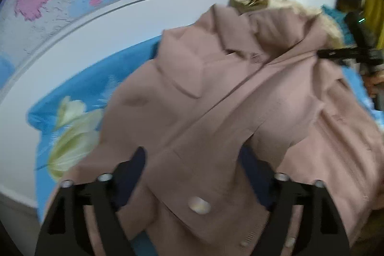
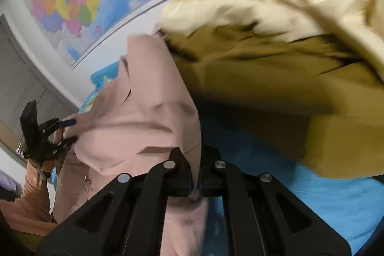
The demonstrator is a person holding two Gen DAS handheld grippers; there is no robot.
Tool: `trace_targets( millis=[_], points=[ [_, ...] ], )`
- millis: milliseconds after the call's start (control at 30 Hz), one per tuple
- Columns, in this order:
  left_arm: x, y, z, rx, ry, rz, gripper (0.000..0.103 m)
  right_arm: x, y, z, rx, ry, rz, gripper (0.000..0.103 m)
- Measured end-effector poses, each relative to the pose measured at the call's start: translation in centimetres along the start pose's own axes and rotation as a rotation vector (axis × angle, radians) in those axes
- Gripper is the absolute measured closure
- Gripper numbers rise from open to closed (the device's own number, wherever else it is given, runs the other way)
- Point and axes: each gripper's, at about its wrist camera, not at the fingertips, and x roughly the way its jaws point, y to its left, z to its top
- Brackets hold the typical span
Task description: Fold large clothes
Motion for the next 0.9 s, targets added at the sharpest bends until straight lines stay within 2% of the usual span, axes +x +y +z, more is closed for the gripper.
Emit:
trace_targets(
  millis=[67, 133, 167, 200, 233, 267, 300, 367, 500, 567, 600, 633, 700, 733, 867, 900],
  points=[
    [0.2, 0.2, -0.4, -0.002, 0.004, -0.054, 0.018, 0.3, -0.1, -0.1, 0.001, 0.013, -0.013, 0.099],
    [1.7, -0.1, -0.8, 0.018, 0.058, -0.014, 0.019, 0.7, -0.3, -0.2, 0.016, 0.017, -0.016, 0.099],
    [2.5, -0.3, -1.0, 0.026, 0.091, 0.005, 0.034, 0.8, -0.5, -0.2, 0.024, 0.016, -0.012, 0.099],
    [3.5, -0.4, -1.1, 0.032, 0.126, 0.032, 0.060, 0.8, -0.6, -0.2, 0.035, 0.013, -0.003, 0.099],
    [4.1, -0.2, -1.0, 0.024, 0.144, 0.038, 0.072, 0.8, -0.6, -0.2, 0.041, 0.011, 0.004, 0.099],
    [4.2, -0.1, -0.9, 0.013, 0.141, 0.032, 0.090, 0.7, -0.6, -0.3, 0.041, 0.007, 0.003, 0.099],
    [4.1, 0.0, -0.5, 0.009, 0.120, 0.032, 0.099, 0.6, -0.5, -0.4, 0.037, 0.004, 0.003, 0.099],
    [3.2, -0.3, 0.8, 0.039, 0.049, 0.103, 0.099, 0.1, -0.3, -0.3, 0.028, -0.014, -0.004, 0.099],
    [1.9, 0.0, 3.8, 0.048, -0.059, 0.183, 0.099, -1.5, 0.1, -0.2, 0.019, -0.084, -0.027, 0.099],
    [2.7, 0.0, 4.7, 0.078, -0.064, 0.200, 0.096, -0.8, 0.4, -0.4, 0.005, -0.053, -0.069, 0.098],
    [3.4, -0.1, 4.7, 0.091, -0.049, 0.216, 0.092, -0.5, 0.5, -0.6, -0.004, -0.035, -0.083, 0.093],
    [5.0, 0.3, 4.6, 0.090, 0.000, 0.236, 0.089, -0.3, 0.6, -1.0, -0.003, -0.023, -0.106, 0.089],
    [7.1, 1.5, 3.8, 0.049, 0.086, 0.226, 0.068, -0.9, 0.9, -1.4, 0.003, -0.038, -0.146, 0.066],
    [7.2, 2.2, 3.3, 0.016, 0.103, 0.218, 0.062, -1.7, 1.2, -1.7, 0.001, -0.066, -0.158, 0.062],
    [3.7, 4.2, 1.8, -0.089, 0.016, 0.143, 0.037, -5.7, 4.1, -2.3, -0.057, -0.196, -0.219, 0.061],
    [2.0, 4.5, 1.3, -0.102, -0.027, 0.128, 0.037, -6.2, 5.1, -2.3, -0.086, -0.213, -0.215, 0.061]
  ],
)
